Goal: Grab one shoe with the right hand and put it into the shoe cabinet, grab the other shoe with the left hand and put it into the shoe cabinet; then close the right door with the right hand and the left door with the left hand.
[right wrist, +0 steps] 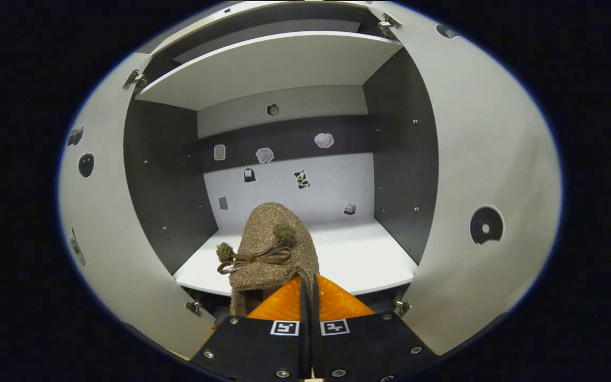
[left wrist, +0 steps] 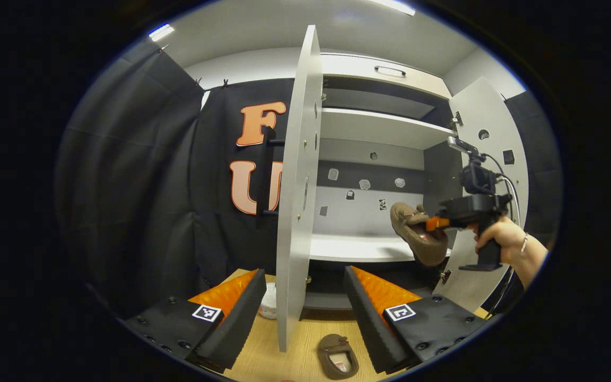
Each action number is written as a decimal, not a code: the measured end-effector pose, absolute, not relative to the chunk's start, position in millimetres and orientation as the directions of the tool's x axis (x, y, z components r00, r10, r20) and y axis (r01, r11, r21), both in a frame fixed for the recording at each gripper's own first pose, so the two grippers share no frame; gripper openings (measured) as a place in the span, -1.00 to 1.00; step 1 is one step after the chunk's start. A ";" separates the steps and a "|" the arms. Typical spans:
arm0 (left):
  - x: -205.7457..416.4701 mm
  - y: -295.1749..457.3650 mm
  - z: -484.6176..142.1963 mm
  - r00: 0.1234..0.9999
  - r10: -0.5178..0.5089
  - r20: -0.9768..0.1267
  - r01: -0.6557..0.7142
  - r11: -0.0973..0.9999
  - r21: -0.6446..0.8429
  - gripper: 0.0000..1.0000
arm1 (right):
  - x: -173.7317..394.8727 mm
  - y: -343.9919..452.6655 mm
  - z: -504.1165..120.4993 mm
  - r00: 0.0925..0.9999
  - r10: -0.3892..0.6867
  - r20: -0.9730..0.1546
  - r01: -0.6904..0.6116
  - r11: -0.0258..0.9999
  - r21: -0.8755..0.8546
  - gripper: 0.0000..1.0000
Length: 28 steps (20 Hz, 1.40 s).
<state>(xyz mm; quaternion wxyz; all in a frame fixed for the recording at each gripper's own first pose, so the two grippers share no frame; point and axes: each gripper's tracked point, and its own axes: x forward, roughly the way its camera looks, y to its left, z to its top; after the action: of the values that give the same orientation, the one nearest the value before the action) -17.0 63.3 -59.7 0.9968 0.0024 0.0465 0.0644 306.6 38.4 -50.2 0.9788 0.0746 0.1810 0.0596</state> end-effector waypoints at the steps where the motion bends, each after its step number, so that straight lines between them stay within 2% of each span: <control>1: -16.6 64.1 -60.0 0.987 0.130 -0.092 -0.130 0.992 0.009 0.93 | 315.0 37.3 -36.8 0.928 0.137 -0.347 -0.082 0.982 0.168 -1.00; 3: -15.9 65.1 -61.7 0.986 0.134 -0.096 -0.134 0.991 0.010 0.92 | 348.0 38.8 -40.8 0.926 0.117 -0.358 -0.066 0.986 0.153 -1.00; 4: -15.5 67.1 -63.8 0.985 0.138 -0.100 -0.137 0.990 0.012 0.86 | 360.3 38.0 -45.7 0.924 0.105 -0.367 -0.058 0.989 0.135 -1.00; 6: -15.6 69.6 -65.6 0.983 0.149 -0.104 -0.148 0.989 0.016 0.99 | 382.7 37.3 -54.0 0.922 0.090 -0.378 -0.047 0.991 0.122 -1.00; 8: -14.4 71.5 -70.2 0.981 0.156 -0.116 -0.155 0.988 0.020 0.92 | 400.3 39.3 -67.7 0.910 0.090 -0.405 -0.037 0.990 0.136 -1.00; 9: -14.0 72.2 -71.5 0.980 0.159 -0.121 -0.158 0.987 0.022 0.99 | 406.5 38.5 -74.6 0.904 0.087 -0.419 -0.027 0.989 0.145 -1.00; 10: -14.2 73.3 -72.7 0.979 0.162 -0.124 -0.160 0.987 0.025 0.92 | 411.5 36.7 -81.2 0.898 0.082 -0.433 -0.018 0.989 0.148 -1.00; 12: -14.2 74.0 -73.7 0.978 0.168 -0.124 -0.165 0.986 0.030 0.92 | 420.4 33.0 -89.4 0.896 0.067 -0.440 -0.011 0.992 0.129 -0.99; 14: -13.6 73.2 -74.8 0.977 0.169 -0.128 -0.167 0.985 0.032 0.99 | 420.6 30.8 -84.3 0.902 0.068 -0.426 -0.014 0.991 0.129 -0.89; 16: -13.6 72.2 -75.2 0.978 0.164 -0.131 -0.162 0.986 0.029 0.92 | 421.5 24.4 -66.5 0.926 0.056 -0.374 -0.011 0.993 0.121 -0.73; 18: -13.2 69.2 -75.1 0.979 0.153 -0.133 -0.152 0.988 0.025 0.95 | 409.6 20.2 -52.4 0.939 0.057 -0.340 -0.021 0.994 0.110 -0.65; 19: -10.8 65.6 -76.2 0.980 0.147 -0.135 -0.145 0.989 0.025 0.99 | 401.5 18.2 -45.1 0.945 0.059 -0.323 -0.026 0.994 0.105 -0.43; 20: -8.1 61.9 -78.2 0.980 0.142 -0.139 -0.139 0.990 0.027 0.93 | 393.7 17.8 -37.3 0.951 0.064 -0.303 -0.033 0.994 0.107 -0.35; 21: -7.5 58.6 -80.4 0.980 0.135 -0.144 -0.133 0.991 0.029 0.86 | 383.8 16.9 -30.1 0.957 0.069 -0.283 -0.040 0.993 0.110 -0.17; 22: -6.6 55.9 -82.0 0.981 0.128 -0.148 -0.126 0.992 0.027 0.92 | 372.9 16.0 -22.7 0.962 0.075 -0.263 -0.046 0.993 0.112 -0.07; 23: -7.4 52.5 -85.4 0.981 0.121 -0.155 -0.118 0.993 0.023 0.92 | 362.0 14.1 -16.8 0.967 0.078 -0.244 -0.051 0.992 0.113 0.15; 24: -7.0 48.6 -88.6 0.980 0.113 -0.162 -0.111 0.994 0.019 0.86 | 349.9 13.2 -10.9 0.970 0.084 -0.228 -0.059 0.992 0.114 0.25; 25: -7.1 44.6 -92.2 0.980 0.108 -0.169 -0.107 0.994 0.019 0.93 | 337.7 11.0 -6.9 0.973 0.086 -0.213 -0.063 0.992 0.114 0.46; 28: -12.0 33.8 -112.3 0.975 0.091 -0.202 -0.086 0.996 0.034 0.92 | 299.7 2.4 6.1 0.984 0.084 -0.160 -0.068 0.993 0.101 0.74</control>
<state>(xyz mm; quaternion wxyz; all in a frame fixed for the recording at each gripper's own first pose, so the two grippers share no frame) -12.0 33.8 -112.3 0.9937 0.0124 0.1022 0.0446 299.7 2.4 6.1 0.9947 0.0478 0.0823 0.0380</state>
